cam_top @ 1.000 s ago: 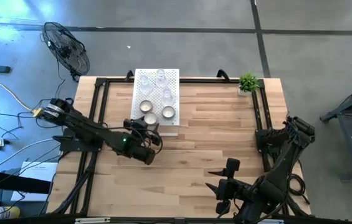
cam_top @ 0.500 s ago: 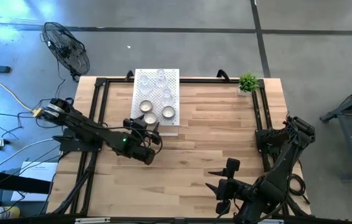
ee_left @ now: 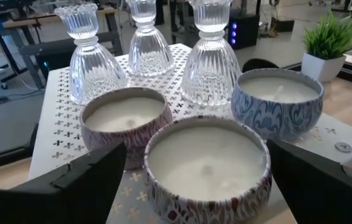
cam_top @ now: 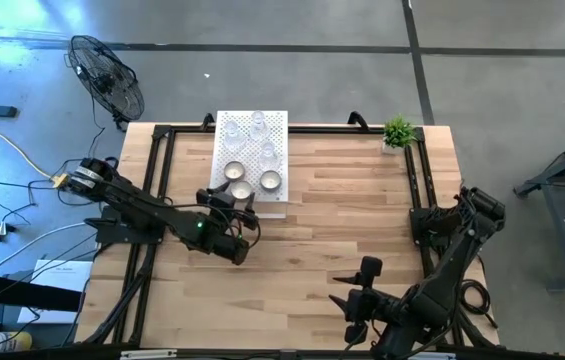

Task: Pick & Place candle stick holders
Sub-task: Put the red candle on the shelf, then return to Home Position

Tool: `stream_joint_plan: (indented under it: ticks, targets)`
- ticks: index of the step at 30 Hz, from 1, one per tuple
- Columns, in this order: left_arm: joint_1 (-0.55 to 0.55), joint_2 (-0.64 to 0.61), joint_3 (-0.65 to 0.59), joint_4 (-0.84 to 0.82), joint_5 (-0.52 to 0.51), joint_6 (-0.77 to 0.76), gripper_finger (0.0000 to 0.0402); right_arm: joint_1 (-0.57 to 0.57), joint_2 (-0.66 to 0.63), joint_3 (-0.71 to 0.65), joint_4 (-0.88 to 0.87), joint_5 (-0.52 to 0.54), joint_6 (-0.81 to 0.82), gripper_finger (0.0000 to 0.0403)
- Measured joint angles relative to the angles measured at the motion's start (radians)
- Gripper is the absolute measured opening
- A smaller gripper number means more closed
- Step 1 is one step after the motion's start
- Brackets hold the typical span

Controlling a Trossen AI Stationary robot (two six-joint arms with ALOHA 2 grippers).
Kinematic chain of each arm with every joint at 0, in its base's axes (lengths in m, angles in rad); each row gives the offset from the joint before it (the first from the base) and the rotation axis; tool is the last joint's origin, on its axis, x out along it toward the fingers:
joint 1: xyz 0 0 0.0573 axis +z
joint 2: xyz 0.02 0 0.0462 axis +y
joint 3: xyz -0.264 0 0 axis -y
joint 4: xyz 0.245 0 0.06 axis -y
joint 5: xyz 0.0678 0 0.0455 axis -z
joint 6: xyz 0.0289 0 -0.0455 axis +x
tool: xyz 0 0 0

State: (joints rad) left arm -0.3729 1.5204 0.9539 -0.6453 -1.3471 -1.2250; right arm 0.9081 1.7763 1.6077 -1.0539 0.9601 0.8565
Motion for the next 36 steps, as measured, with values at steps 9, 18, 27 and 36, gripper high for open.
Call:
stream_joint_plan:
  ticks: [9, 18, 27, 36]
  targets:
    - [0.000, 0.000, 0.008, -0.002, -0.025, 0.008, 0.0376, 0.000, 0.000, -0.002, 0.003, -0.005, -0.004, 0.0188]
    - [0.000, 0.000, 0.138, 0.000, -0.028, 0.231, 0.0376, 0.000, 0.000, -0.002, 0.002, -0.009, -0.008, 0.0188]
    - [-0.014, 0.000, 0.303, -0.012, 0.037, 0.473, 0.0376, 0.002, 0.000, -0.002, 0.003, -0.040, -0.003, 0.0188]
    - [-0.174, -0.001, 0.382, -0.085, 0.242, 0.566, 0.0376, 0.003, -0.001, -0.001, 0.006, -0.089, 0.000, 0.0188]
